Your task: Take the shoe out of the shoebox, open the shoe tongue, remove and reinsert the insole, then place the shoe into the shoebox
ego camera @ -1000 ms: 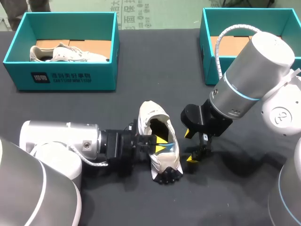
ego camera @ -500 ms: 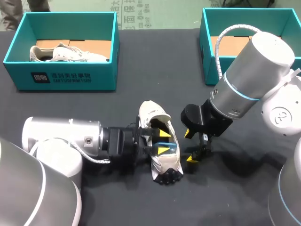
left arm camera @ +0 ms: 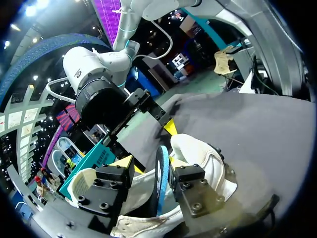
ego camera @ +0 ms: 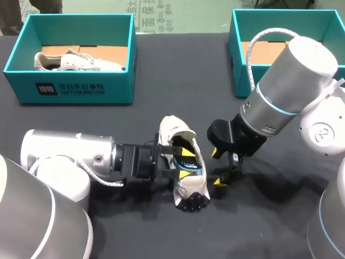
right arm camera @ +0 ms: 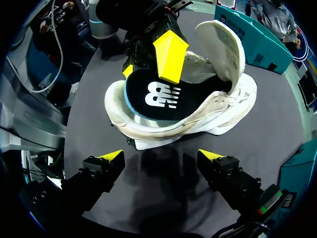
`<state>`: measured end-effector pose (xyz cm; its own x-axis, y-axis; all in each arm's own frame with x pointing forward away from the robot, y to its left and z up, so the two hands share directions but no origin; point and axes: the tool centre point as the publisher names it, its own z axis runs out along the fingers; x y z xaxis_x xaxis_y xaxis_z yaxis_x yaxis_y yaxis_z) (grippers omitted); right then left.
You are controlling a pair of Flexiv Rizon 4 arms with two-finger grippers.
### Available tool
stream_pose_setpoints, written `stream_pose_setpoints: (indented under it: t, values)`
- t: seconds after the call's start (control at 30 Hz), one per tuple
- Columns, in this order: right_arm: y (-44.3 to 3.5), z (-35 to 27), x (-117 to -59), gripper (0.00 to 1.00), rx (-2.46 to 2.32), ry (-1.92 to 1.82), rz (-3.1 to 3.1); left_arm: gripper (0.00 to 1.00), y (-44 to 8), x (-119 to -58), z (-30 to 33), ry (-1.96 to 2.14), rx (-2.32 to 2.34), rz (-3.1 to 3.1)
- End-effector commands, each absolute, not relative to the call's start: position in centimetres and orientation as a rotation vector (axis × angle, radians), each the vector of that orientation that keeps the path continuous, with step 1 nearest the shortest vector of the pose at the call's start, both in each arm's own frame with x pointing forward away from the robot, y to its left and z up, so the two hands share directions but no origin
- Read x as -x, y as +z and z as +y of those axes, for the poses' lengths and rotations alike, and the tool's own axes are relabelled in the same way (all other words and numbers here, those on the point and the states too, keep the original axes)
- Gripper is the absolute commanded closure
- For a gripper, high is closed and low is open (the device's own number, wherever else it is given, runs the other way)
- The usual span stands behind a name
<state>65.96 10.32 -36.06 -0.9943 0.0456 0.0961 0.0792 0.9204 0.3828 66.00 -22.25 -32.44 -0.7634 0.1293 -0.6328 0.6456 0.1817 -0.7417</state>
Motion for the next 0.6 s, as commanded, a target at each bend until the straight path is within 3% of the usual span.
stream_pose_setpoints:
  t: [0.03, 0.6]
  values:
    - [-35.7, 9.7, -65.7, 0.00, 0.106, -0.598, -3.006, 0.60, -32.0, -65.9, -21.9, -1.605, -0.747, 2.068]
    - [-33.3, 4.6, -66.3, 0.00, 0.097, -0.530, -3.026, 0.59, -32.0, -65.7, -19.6, -1.520, -0.851, 2.232]
